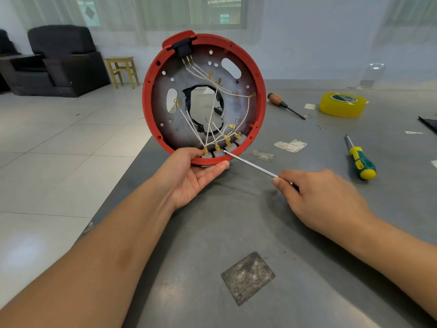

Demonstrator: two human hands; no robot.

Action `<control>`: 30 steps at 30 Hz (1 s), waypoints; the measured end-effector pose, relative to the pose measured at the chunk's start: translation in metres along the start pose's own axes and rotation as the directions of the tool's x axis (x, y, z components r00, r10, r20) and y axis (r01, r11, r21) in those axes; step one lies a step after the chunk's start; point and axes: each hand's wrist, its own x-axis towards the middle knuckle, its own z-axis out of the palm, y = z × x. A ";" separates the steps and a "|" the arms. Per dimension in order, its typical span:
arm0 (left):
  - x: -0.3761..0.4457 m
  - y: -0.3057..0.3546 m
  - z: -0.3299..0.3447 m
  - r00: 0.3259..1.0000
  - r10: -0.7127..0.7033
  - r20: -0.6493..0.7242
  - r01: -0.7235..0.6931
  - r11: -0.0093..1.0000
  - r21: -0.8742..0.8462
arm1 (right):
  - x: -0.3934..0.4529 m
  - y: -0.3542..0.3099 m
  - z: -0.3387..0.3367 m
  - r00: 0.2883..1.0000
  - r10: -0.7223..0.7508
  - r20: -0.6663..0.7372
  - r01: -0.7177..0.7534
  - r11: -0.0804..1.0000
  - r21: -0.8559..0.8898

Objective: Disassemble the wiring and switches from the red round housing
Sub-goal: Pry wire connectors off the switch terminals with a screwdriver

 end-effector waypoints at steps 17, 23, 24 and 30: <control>0.001 -0.003 0.001 1.000 0.013 0.001 -0.013 0.999 0.029 | -0.001 0.002 -0.006 0.994 -0.034 -0.107 0.012 0.981 -0.195; 0.000 -0.002 0.000 1.000 -0.004 0.011 0.003 1.000 0.009 | 0.001 -0.002 -0.004 0.998 -0.029 -0.052 0.022 0.990 -0.137; 0.000 -0.002 0.001 1.000 0.002 0.008 -0.002 1.000 -0.002 | 0.001 -0.002 -0.004 0.999 -0.030 -0.035 0.025 0.992 -0.121; -0.002 -0.005 0.005 0.999 0.002 0.040 0.001 0.996 -0.084 | -0.001 -0.004 -0.005 0.999 -0.037 0.009 0.038 0.999 -0.022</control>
